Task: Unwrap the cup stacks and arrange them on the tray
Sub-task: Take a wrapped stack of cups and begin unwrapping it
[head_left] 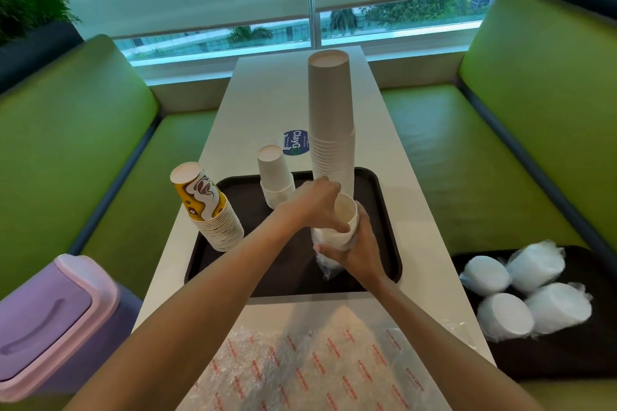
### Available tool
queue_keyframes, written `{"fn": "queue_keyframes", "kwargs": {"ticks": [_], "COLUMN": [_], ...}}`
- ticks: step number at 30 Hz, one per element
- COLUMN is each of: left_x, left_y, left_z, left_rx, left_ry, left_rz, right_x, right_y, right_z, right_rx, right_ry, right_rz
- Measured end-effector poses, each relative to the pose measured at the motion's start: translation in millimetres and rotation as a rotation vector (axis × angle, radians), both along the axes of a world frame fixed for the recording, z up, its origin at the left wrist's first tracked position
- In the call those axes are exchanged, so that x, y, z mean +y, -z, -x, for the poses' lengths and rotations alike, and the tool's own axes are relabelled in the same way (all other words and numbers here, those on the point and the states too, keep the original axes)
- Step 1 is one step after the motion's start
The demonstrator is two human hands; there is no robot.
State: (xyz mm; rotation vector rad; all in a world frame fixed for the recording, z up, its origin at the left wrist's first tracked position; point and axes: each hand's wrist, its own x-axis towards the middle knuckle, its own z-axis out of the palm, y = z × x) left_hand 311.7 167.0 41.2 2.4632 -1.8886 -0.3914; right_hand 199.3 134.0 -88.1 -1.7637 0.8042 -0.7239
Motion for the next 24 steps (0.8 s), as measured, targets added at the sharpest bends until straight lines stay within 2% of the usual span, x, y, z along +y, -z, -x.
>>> {"fn": "queue_keyframes", "kwargs": {"ticks": [4,12,19,24], "left_x": [-1,1,1,5], "left_y": [-3,-8,-17,-34], "left_z": [3,10,17,6], "left_rx": [-0.009,-0.042,-0.137,-0.058], "left_ry": [-0.002,-0.003,-0.016,-0.05], "left_rz": [-0.013,0.02,0.095,0.129], "right_x": [2,-5,-6,-6], "right_y": [-15,-20,-20,-26], "right_z": [-5,-5,-4,-1], "right_rx": [-0.045,0.075,0.087,0.102], "right_ry": [0.046,0.078,0.063,0.052], "right_rz": [0.029,0.016,-0.012,0.031]}}
